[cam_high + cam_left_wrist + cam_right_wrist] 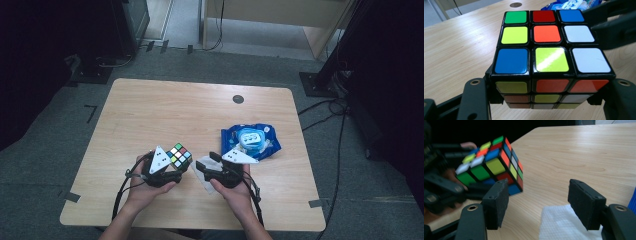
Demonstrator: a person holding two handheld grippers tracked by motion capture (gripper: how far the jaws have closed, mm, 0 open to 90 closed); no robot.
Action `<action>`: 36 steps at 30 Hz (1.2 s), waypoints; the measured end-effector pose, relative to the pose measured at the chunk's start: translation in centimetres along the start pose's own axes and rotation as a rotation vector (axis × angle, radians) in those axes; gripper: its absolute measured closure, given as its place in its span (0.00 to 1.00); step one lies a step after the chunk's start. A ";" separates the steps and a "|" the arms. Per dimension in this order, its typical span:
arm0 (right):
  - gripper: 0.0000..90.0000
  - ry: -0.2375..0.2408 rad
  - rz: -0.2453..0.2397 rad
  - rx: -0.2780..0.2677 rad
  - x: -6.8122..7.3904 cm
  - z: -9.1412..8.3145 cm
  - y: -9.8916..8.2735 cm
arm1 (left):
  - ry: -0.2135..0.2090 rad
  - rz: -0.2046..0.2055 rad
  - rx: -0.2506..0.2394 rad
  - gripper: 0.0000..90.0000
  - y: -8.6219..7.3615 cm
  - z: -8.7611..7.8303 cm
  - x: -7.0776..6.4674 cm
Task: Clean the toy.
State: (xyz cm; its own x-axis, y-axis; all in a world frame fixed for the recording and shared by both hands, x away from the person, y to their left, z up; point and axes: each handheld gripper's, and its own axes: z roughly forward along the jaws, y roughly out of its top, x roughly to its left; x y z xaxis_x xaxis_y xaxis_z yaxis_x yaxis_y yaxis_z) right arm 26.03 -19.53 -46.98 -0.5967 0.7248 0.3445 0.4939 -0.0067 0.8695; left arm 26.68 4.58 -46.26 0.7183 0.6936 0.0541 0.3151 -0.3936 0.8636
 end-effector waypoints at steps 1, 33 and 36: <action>0.37 -0.003 0.016 -0.004 0.0 -0.1 0.1 | -0.001 -0.003 -0.001 0.38 -0.1 0.1 -0.1; 0.38 0.253 0.636 0.009 -0.9 0.8 -0.8 | -0.016 0.057 -0.070 0.37 -0.8 1.4 -3.1; 0.38 0.217 0.573 0.009 -0.6 0.6 -0.7 | -0.022 0.052 -0.063 0.37 -0.8 1.6 -3.2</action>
State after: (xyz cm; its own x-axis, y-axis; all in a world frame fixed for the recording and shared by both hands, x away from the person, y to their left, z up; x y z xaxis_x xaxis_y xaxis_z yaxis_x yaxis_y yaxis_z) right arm 26.44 -19.54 -48.01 -0.3491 0.4511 0.8214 0.7791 -0.3473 0.5219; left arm 25.09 1.76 -47.93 0.7465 0.6594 0.0889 0.2379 -0.3893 0.8898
